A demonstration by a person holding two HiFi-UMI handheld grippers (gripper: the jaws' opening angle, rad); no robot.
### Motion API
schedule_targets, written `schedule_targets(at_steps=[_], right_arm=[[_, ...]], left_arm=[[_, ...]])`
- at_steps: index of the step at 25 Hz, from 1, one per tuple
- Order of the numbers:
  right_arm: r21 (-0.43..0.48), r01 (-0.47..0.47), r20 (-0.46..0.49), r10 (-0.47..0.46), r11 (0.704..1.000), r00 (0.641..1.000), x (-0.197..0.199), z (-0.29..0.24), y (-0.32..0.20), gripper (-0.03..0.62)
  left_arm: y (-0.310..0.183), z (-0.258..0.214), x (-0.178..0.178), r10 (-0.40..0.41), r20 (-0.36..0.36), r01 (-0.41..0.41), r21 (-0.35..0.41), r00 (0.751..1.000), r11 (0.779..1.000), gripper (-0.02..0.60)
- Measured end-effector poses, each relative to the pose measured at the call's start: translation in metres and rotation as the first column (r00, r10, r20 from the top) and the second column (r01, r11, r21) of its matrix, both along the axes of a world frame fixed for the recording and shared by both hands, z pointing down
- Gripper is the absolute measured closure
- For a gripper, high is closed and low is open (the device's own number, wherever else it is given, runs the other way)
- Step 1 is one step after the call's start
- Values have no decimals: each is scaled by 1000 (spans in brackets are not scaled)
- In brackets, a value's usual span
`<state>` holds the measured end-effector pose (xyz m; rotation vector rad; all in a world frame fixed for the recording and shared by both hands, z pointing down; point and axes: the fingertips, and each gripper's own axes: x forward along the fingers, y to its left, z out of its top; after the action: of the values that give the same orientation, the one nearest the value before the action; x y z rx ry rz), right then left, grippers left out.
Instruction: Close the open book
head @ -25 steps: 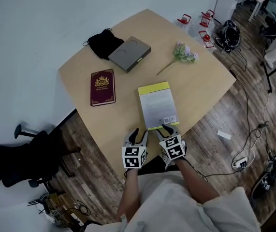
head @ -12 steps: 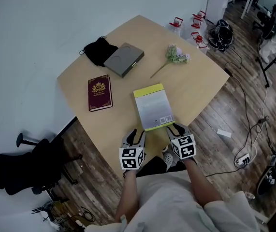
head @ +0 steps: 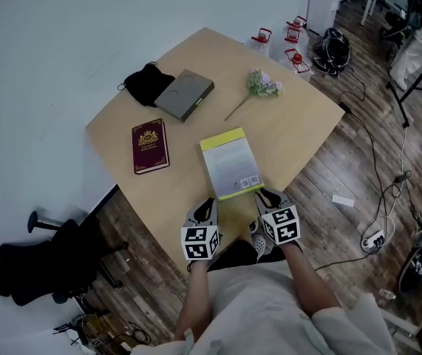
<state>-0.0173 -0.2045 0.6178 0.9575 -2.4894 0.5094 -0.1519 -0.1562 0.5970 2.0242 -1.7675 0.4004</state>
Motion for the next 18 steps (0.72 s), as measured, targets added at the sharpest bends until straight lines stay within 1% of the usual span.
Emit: schedule_targets(at_steps=[2,6,10,15,18], right_arm=[[3,-13,12,13,1000,1000,3,-1,1,538],[4,-34,28,34,999,999,8,-4,-1,581],[1,-29,25,29,1000,999,10,-1,1,585],[1,-23,23,23,1000,999,7,-2,2,585],[1,-15,16,15,1000,1000,6,0,3,585]], left_arm=[[0,-1,3,9,-2,-9,4,1000,1000,552],[1,-2,7,25,-3,-25,1,1000,1000,558],[2,-1,7,30,4,-30,-6,1000,1000,560],[2,-1,4,39,41,-38,-21,998,999,560],[2,-1,3,44,38,-43,-21,998,999,560]])
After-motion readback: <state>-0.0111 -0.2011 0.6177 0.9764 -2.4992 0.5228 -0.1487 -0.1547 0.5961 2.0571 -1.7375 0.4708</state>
